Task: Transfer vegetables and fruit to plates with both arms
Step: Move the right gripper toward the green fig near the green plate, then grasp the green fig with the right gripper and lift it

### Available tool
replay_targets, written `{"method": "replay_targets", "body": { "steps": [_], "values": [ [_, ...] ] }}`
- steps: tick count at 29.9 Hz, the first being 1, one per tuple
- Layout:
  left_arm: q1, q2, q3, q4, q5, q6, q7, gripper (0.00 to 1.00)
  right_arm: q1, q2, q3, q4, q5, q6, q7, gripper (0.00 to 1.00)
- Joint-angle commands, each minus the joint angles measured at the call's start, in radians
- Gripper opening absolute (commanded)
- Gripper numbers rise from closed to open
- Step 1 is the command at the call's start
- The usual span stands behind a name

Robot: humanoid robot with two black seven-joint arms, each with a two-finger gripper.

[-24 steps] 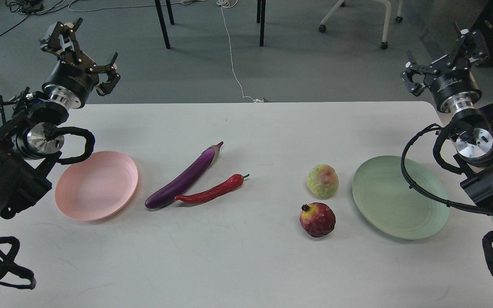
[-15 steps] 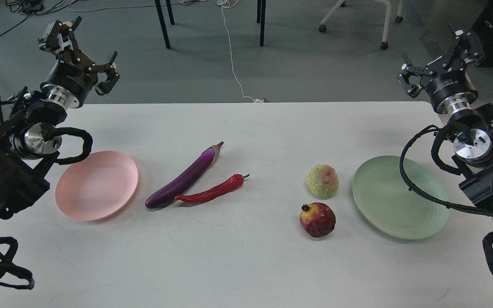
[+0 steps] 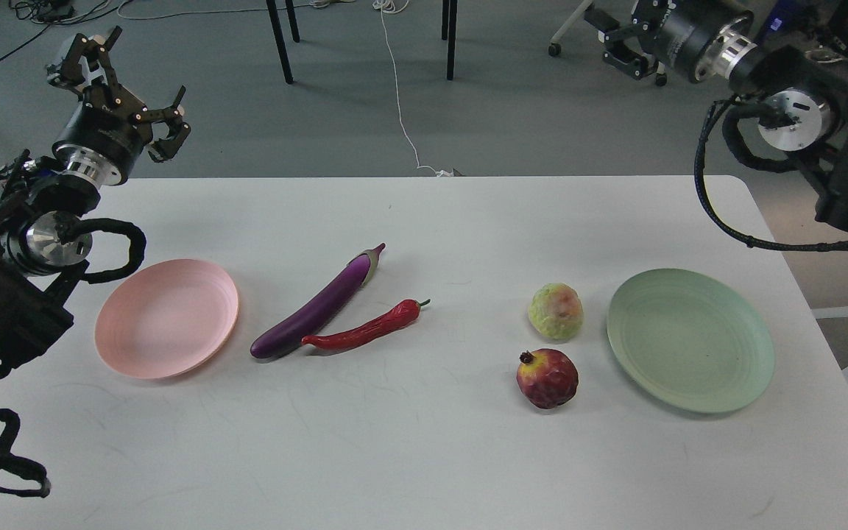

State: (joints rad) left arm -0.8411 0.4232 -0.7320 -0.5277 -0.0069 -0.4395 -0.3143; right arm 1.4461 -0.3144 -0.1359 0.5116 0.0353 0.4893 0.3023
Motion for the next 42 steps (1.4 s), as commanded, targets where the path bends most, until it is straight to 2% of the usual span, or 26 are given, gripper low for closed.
{"method": "replay_targets", "body": {
  "steps": [1, 8, 15, 22, 32, 34, 39, 42],
  "values": [
    [0.001, -0.001, 0.008, 0.000, 0.002, -0.002, 0.003, 0.98, 0.094, 0.078, -0.178, 0.014, -0.102, -0.001, -0.002, 0.99],
    [0.023, 0.006, 0.013, 0.000, 0.002, -0.005, 0.004, 0.98, 0.138, 0.198, -0.407, 0.131, -0.484, -0.001, 0.003, 0.98],
    [0.045, 0.031, 0.013, 0.000, 0.002, -0.008, 0.001, 0.98, 0.128, 0.215, -0.617, 0.209, -0.768, -0.017, 0.008, 0.97],
    [0.053, 0.026, 0.014, 0.000, 0.002, -0.021, 0.003, 0.98, 0.119, 0.207, -0.743, 0.281, -0.824, -0.057, 0.008, 0.95],
    [0.051, 0.026, 0.017, 0.000, 0.012, -0.021, 0.003, 0.98, 0.043, 0.199, -0.774, 0.286, -0.841, -0.077, 0.009, 0.90],
    [0.053, 0.028, 0.017, 0.000, 0.012, -0.021, 0.003, 0.98, 0.042, 0.198, -0.783, 0.286, -0.851, -0.077, 0.009, 0.86],
    [0.056, 0.028, 0.017, 0.000, 0.013, -0.021, 0.003, 0.98, 0.040, 0.196, -0.788, 0.291, -0.857, -0.075, 0.008, 0.65],
    [0.056, 0.028, 0.017, 0.000, 0.013, -0.021, 0.003, 0.98, 0.045, 0.183, -0.786, 0.315, -0.862, -0.074, 0.008, 0.56]
  ]
}}
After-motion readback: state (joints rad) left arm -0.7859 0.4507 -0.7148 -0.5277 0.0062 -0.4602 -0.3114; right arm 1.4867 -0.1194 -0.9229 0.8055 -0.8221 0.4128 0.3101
